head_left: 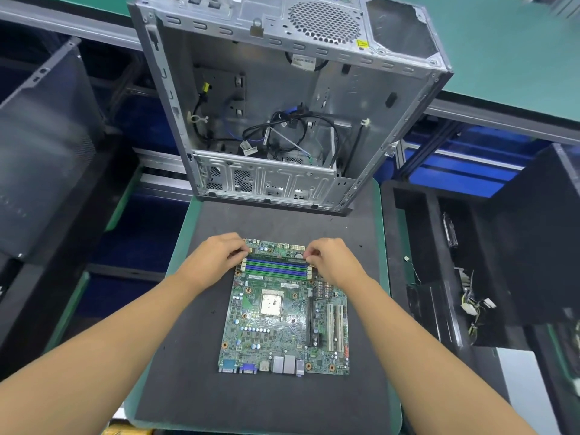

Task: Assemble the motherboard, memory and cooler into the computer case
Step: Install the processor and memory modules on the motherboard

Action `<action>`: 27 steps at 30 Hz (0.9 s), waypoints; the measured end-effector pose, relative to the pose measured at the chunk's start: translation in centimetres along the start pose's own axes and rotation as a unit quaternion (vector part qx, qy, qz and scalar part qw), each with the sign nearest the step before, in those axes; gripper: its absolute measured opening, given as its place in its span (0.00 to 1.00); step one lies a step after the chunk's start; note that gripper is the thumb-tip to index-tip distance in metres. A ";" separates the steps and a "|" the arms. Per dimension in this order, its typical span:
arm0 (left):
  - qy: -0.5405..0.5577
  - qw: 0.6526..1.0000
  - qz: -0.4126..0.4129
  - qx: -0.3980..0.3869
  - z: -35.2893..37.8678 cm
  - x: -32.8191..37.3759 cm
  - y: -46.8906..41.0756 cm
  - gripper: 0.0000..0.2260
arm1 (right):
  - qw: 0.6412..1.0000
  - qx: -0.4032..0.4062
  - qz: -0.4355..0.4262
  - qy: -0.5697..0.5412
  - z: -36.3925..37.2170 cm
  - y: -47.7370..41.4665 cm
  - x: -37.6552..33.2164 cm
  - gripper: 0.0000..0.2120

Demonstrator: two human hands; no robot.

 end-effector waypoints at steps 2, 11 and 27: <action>-0.002 1.000 0.000 -0.001 -0.1 -0.1 -0.1 0.05 | 1.000 -0.002 -0.008 0.014 0.1 0.0 -0.1 0.08; 0.011 1.000 -0.001 -0.011 -0.1 -0.1 -0.2 0.04 | 1.000 -0.007 -0.012 0.025 0.2 0.0 0.1 0.07; 0.120 0.980 -0.147 -0.057 0.3 -0.9 -1.1 0.08 | 0.995 -0.001 0.052 -0.087 0.5 0.4 0.8 0.05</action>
Point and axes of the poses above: each hand's wrist, its own y-axis away from the middle knuckle, its own z-axis out of the palm, x = y × z, the point moved 3 cm from there along -y, towards the middle knuckle, and after that the axes turned 6 degrees about -y, right-handed, at the moved point
